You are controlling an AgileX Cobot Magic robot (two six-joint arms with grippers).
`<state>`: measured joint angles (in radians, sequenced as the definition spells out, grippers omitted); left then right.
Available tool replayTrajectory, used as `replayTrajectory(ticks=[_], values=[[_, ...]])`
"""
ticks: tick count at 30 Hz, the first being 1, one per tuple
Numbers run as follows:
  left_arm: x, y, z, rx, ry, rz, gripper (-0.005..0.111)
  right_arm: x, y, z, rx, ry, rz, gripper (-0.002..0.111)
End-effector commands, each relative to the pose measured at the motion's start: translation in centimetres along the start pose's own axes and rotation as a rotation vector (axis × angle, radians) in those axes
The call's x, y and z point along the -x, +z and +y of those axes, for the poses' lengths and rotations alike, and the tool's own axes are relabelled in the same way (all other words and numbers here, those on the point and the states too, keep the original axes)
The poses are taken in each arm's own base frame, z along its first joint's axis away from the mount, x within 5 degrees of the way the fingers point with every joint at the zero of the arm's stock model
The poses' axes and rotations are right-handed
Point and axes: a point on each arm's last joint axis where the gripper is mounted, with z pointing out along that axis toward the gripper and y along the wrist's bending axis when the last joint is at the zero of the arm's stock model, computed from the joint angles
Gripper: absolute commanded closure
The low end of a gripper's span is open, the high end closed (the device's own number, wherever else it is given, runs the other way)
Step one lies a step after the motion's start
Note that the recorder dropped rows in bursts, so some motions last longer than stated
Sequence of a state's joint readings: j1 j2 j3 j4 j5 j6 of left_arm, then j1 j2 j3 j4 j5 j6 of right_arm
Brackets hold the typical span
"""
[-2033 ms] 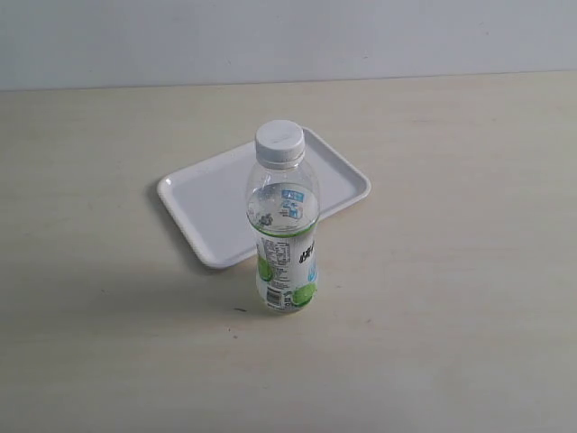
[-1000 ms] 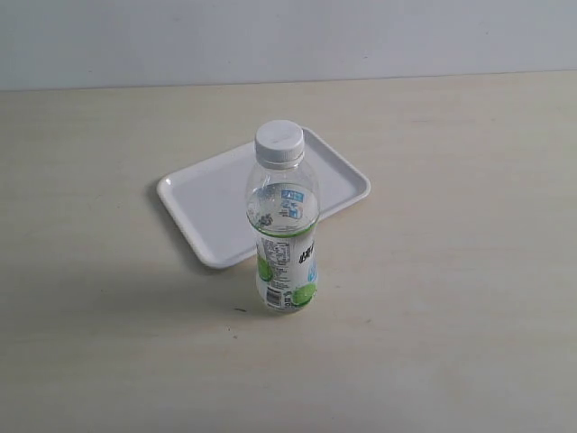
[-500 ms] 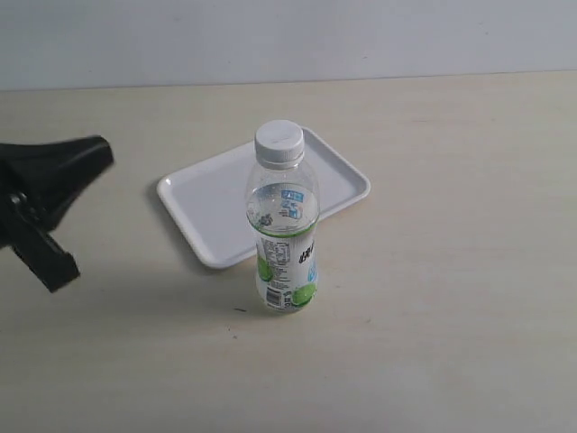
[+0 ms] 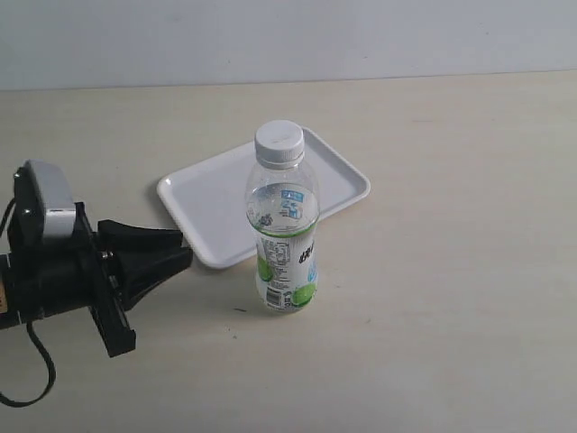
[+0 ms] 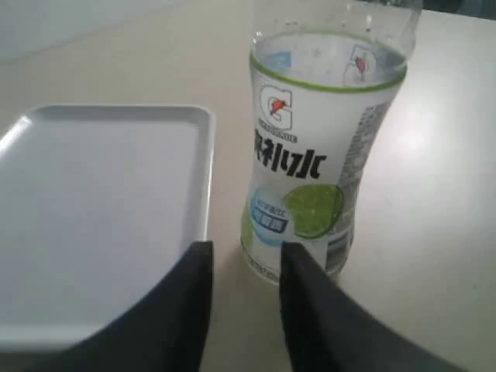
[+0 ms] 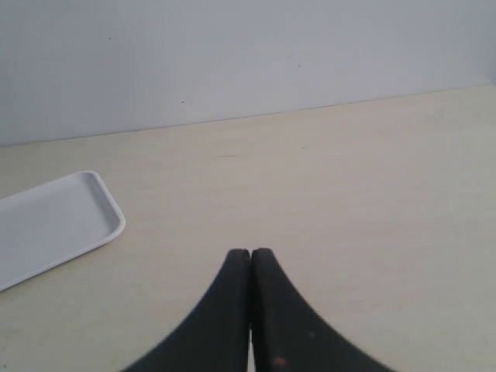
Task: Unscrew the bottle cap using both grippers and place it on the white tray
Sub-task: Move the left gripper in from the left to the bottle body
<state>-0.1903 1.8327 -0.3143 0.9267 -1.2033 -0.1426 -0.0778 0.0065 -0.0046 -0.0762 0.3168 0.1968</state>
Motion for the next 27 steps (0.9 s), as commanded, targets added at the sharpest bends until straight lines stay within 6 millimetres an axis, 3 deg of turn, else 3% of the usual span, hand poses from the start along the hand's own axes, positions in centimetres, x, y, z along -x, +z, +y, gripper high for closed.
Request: replayTrajectory(ticks=[1,11,17,27], values=[[-1.0,1.0,0.3,-0.080,0.005,0.013,0.057,0.0,0.0,0.0,-0.004,0.000,-0.011,0.108],[-2.6,2.7,1.2,-0.161,0.068,0.035,0.014,0.0,0.0,0.0,-0.004,0.000,-0.011,0.108],[-2.9,4.0,1.6,-0.184,0.069,0.033,0.012,0.0,0.0,0.0,-0.004,0.000,-0.011,0.108],[-1.0,8.2,-0.3,-0.208,0.151,-0.034,0.012,0.0,0.0,0.0,-0.004,0.000,-0.011,0.108]])
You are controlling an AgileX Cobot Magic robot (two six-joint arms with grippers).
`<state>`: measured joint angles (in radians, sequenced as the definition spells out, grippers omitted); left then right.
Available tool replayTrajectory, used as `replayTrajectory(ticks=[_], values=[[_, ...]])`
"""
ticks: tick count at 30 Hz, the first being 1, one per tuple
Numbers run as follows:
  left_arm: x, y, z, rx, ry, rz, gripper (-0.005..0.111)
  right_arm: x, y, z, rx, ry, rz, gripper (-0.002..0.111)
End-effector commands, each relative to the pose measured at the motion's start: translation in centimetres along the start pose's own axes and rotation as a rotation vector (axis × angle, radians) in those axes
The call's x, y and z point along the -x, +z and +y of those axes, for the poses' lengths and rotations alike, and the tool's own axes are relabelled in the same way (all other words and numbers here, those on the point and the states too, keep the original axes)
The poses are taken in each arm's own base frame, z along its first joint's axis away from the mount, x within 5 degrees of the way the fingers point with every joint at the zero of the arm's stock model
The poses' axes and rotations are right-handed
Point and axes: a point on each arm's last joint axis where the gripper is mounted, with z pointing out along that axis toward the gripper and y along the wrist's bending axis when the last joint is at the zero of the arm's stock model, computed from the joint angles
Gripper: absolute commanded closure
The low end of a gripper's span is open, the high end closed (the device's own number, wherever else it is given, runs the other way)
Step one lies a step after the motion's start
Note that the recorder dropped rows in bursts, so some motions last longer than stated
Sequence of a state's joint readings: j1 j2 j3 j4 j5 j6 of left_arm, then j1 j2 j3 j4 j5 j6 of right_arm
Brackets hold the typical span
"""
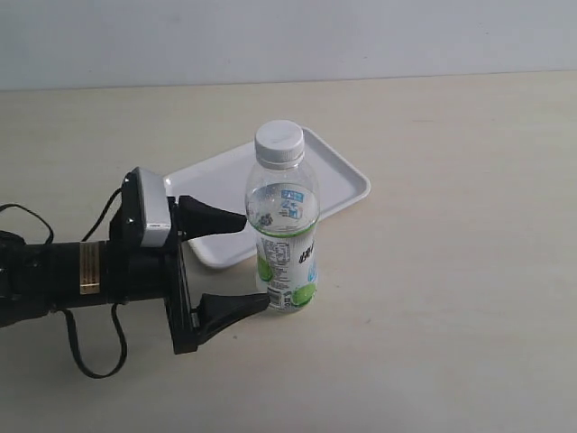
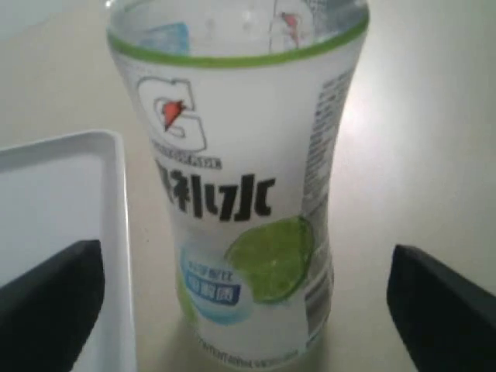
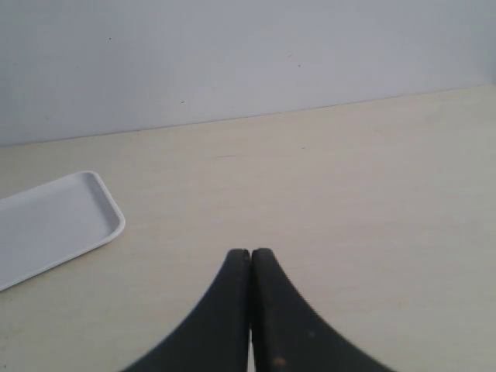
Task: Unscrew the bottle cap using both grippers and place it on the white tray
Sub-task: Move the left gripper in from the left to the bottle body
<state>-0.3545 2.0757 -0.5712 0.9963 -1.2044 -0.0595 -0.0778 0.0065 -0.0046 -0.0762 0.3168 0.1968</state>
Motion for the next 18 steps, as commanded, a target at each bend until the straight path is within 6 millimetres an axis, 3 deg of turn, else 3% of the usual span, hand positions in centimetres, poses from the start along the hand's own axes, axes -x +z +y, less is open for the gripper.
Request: replayTrajectory(ticks=[1,6,18], values=[[0.4,1.5,-0.5,0.012,-0.004,-0.025,0.012,0.0,0.0,0.0,-0.004,0.000,-0.011,0.108],[-0.3,3.4,-0.3,-0.012,-0.031,-0.028,0.012,0.0,0.0,0.0,-0.004,0.000,-0.011,0.108],[0.7,5.7,-0.6,-0.049,-0.061,-0.067,0.013,0.0,0.0,0.0,-0.004,0.000,-0.011,0.108]])
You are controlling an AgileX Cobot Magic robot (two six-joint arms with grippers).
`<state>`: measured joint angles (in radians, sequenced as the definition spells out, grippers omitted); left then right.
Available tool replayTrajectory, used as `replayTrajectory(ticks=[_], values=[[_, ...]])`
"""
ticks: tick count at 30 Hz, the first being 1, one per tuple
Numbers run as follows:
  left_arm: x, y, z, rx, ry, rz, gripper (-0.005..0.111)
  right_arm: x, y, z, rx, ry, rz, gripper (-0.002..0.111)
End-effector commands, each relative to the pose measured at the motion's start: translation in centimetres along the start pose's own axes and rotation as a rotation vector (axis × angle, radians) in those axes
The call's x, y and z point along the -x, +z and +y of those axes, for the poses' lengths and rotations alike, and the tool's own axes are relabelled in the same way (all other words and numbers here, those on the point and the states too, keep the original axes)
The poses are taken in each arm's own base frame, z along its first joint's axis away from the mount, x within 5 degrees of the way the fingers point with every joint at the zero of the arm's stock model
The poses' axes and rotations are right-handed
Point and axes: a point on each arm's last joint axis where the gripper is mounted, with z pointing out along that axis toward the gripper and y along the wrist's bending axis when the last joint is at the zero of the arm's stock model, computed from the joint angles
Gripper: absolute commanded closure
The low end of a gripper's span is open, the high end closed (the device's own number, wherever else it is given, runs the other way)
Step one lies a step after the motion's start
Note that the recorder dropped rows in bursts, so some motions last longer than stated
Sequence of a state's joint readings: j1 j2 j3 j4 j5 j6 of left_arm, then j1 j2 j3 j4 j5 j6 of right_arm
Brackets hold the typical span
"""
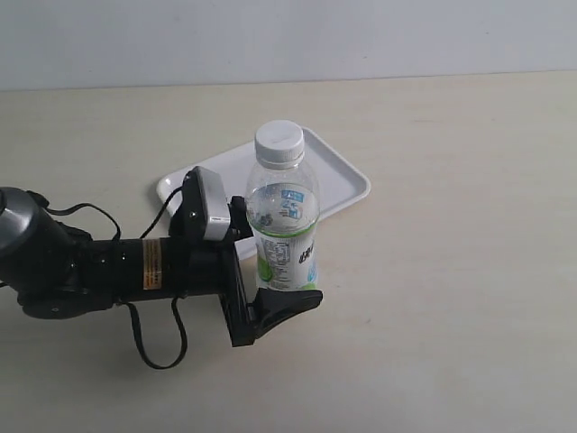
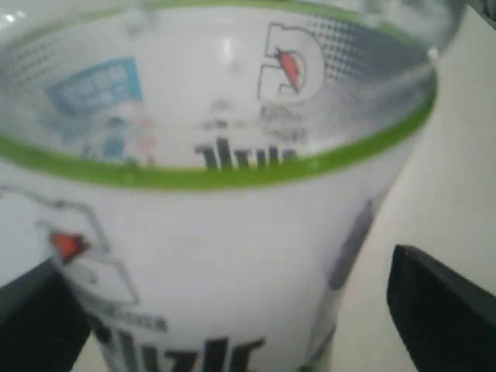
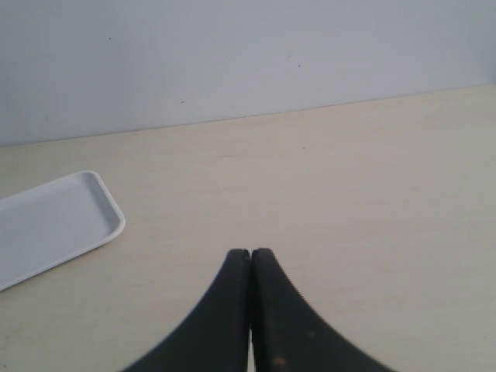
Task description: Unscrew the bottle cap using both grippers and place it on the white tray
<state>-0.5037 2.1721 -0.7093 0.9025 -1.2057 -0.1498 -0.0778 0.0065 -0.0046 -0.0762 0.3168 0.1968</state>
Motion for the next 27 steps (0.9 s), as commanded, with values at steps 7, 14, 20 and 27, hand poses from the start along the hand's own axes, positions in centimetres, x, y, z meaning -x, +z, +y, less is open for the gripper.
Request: replayTrajectory(ticks=[7,14,20,27], values=[[0.55,1.09,-0.52,0.007,-0.010,-0.030,0.013,-0.05,0.00,-0.03,-0.004,0.000,-0.011,0.108],[0.67,1.17,-0.28,0.022,-0.011,-0.037,0.023,-0.05,0.00,-0.03,-0.004,0.000,-0.011,0.108],[1.01,1.44,0.08,0.025,0.002,-0.050,0.047,-0.05,0.00,-0.03,-0.004,0.000,-0.011,0.108],[1.28,1.65,0.34,0.024,0.013,-0.060,0.075,-0.05,0.00,-0.03,-0.004,0.000,-0.011,0.108]])
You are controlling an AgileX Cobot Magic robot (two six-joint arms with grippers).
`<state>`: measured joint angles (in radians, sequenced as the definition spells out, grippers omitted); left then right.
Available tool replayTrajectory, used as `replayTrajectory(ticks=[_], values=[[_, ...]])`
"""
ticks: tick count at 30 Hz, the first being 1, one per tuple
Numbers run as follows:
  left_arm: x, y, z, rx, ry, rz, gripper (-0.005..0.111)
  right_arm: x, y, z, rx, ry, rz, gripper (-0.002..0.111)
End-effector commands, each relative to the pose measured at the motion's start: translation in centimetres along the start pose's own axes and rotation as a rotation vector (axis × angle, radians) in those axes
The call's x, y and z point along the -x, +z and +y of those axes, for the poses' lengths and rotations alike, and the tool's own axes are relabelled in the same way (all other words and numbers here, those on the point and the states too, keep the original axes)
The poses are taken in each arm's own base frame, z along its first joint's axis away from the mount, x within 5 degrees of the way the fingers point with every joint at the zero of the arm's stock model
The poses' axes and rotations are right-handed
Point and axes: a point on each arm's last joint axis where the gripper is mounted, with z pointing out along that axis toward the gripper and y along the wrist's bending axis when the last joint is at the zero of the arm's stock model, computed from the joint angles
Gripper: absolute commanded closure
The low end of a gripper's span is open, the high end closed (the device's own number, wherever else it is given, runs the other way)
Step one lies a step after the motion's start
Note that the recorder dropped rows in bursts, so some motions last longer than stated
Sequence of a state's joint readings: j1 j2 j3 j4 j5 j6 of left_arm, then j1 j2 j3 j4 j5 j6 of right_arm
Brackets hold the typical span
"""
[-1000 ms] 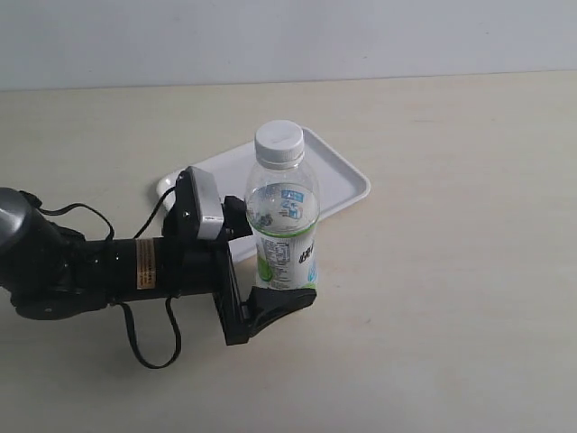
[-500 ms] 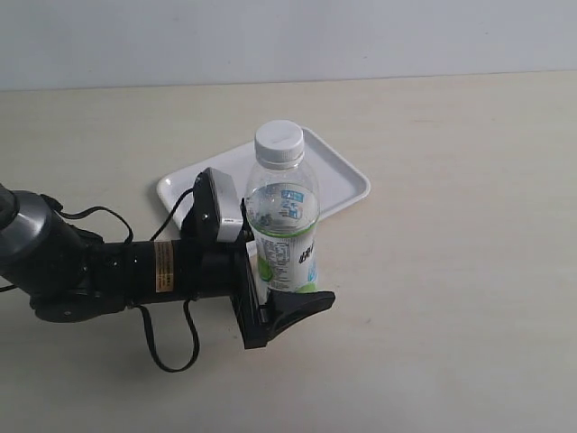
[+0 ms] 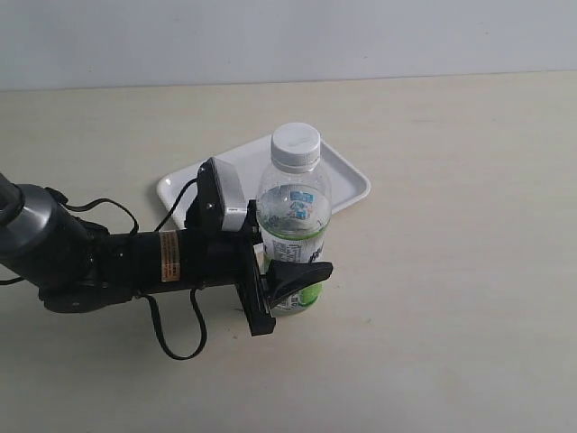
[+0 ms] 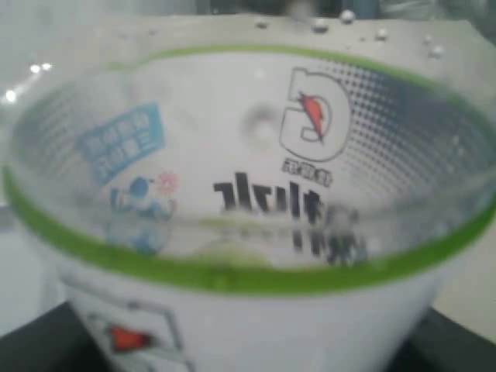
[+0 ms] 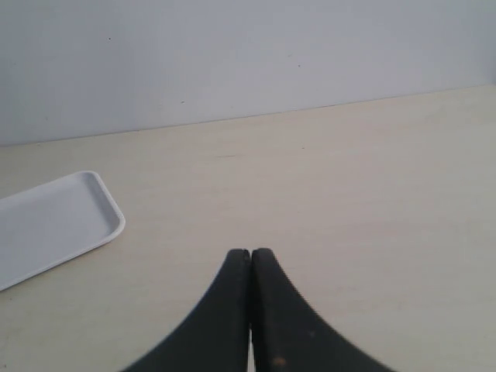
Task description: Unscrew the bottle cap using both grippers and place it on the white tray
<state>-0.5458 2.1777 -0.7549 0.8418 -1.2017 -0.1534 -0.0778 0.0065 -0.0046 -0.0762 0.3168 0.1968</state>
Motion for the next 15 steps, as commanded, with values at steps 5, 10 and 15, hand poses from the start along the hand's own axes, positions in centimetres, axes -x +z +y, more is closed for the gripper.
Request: replayTrajectory(ticks=[5,10,15], values=[[0.42,0.21,0.09,0.002,0.000,-0.028,0.098,-0.05,0.00,-0.03,-0.004,0.000,-0.011,0.108],[0.42,0.21,0.09,0.002,0.000,-0.028,0.107,-0.05,0.00,-0.03,-0.004,-0.007,-0.011,0.108],[0.42,0.21,0.07,0.000,0.001,-0.028,0.107,0.56,-0.03,0.10,0.010,-0.021,-0.078,0.108]])
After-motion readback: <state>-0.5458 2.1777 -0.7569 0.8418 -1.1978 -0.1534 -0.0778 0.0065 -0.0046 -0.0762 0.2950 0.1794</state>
